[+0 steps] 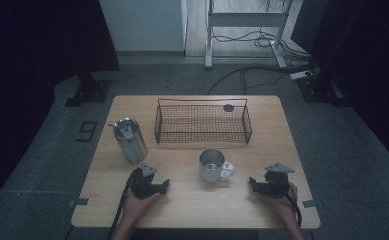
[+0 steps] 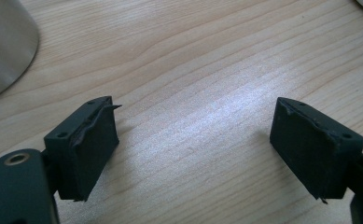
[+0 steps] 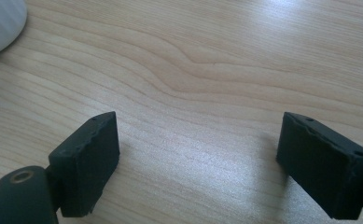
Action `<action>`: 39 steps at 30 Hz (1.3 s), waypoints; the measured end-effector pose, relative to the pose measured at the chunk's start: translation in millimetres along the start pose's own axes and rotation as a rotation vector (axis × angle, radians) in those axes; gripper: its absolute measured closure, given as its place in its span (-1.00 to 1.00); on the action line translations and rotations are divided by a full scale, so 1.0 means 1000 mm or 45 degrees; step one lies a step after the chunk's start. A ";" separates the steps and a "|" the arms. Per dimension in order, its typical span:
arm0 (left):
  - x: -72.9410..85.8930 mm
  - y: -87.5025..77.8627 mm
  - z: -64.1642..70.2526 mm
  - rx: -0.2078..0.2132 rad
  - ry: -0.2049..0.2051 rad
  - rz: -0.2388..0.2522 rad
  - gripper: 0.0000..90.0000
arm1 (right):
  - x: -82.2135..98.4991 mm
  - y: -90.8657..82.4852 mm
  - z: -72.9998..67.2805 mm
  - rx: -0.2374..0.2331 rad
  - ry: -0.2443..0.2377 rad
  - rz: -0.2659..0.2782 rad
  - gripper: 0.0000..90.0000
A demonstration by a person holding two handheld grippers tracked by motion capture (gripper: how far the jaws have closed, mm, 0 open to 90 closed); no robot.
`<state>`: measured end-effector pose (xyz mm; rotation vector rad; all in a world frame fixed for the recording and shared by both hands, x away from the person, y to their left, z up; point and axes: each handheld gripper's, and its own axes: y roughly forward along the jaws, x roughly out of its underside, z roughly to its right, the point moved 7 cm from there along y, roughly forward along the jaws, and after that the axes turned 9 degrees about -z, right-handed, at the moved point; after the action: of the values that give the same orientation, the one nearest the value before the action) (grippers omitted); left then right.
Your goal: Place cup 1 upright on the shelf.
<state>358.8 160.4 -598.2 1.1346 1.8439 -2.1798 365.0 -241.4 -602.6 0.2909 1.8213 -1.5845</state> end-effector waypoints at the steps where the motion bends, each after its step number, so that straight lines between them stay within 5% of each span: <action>1: 0.000 0.000 0.000 0.000 0.000 0.000 -0.67 | 0.000 0.000 0.000 0.000 0.000 0.000 -0.72; 39: 0.001 -0.001 -0.002 0.029 0.032 0.000 -0.67 | 0.000 0.000 0.003 0.044 0.061 0.000 -0.71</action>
<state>359.0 162.8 -597.9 1.1711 1.8332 -2.2025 366.3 -244.6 -602.5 0.3474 1.8314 -1.6236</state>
